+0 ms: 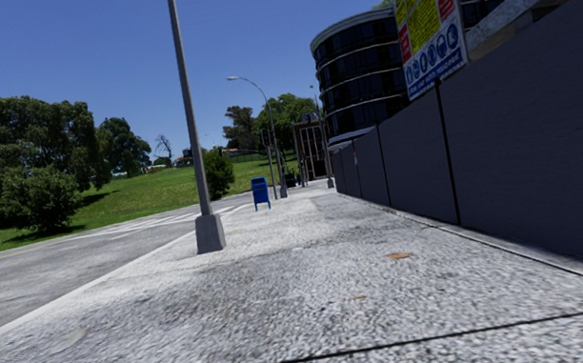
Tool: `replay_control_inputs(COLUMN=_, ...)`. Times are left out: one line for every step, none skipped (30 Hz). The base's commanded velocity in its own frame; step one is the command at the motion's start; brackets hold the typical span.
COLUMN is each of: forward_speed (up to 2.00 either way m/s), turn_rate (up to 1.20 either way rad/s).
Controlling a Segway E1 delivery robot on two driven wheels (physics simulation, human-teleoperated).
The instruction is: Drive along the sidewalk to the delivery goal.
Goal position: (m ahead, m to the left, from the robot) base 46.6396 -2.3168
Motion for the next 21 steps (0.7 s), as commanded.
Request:
replay_control_inputs(forward_speed=2.0, turn_rate=0.0)
replay_control_inputs(forward_speed=2.0, turn_rate=0.0)
replay_control_inputs(forward_speed=2.0, turn_rate=0.0)
replay_control_inputs(forward_speed=2.0, turn_rate=0.0)
replay_control_inputs(forward_speed=2.0, turn_rate=0.0)
replay_control_inputs(forward_speed=2.0, turn_rate=0.0)
replay_control_inputs(forward_speed=2.0, turn_rate=0.0)
replay_control_inputs(forward_speed=2.0, turn_rate=0.0)
replay_control_inputs(forward_speed=2.0, turn_rate=0.0)
replay_control_inputs(forward_speed=2.0, turn_rate=0.0)
replay_control_inputs(forward_speed=2.0, turn_rate=0.0)
replay_control_inputs(forward_speed=2.0, turn_rate=0.0)
replay_control_inputs(forward_speed=2.0, turn_rate=0.0)
replay_control_inputs(forward_speed=2.0, turn_rate=0.0)
replay_control_inputs(forward_speed=2.0, turn_rate=0.0)
replay_control_inputs(forward_speed=2.0, turn_rate=0.0)
replay_control_inputs(forward_speed=2.0, turn_rate=0.0)
replay_control_inputs(forward_speed=2.0, turn_rate=0.0)
replay_control_inputs(forward_speed=2.0, turn_rate=0.0)
replay_control_inputs(forward_speed=2.0, turn_rate=0.0)
replay_control_inputs(forward_speed=2.0, turn_rate=0.0)
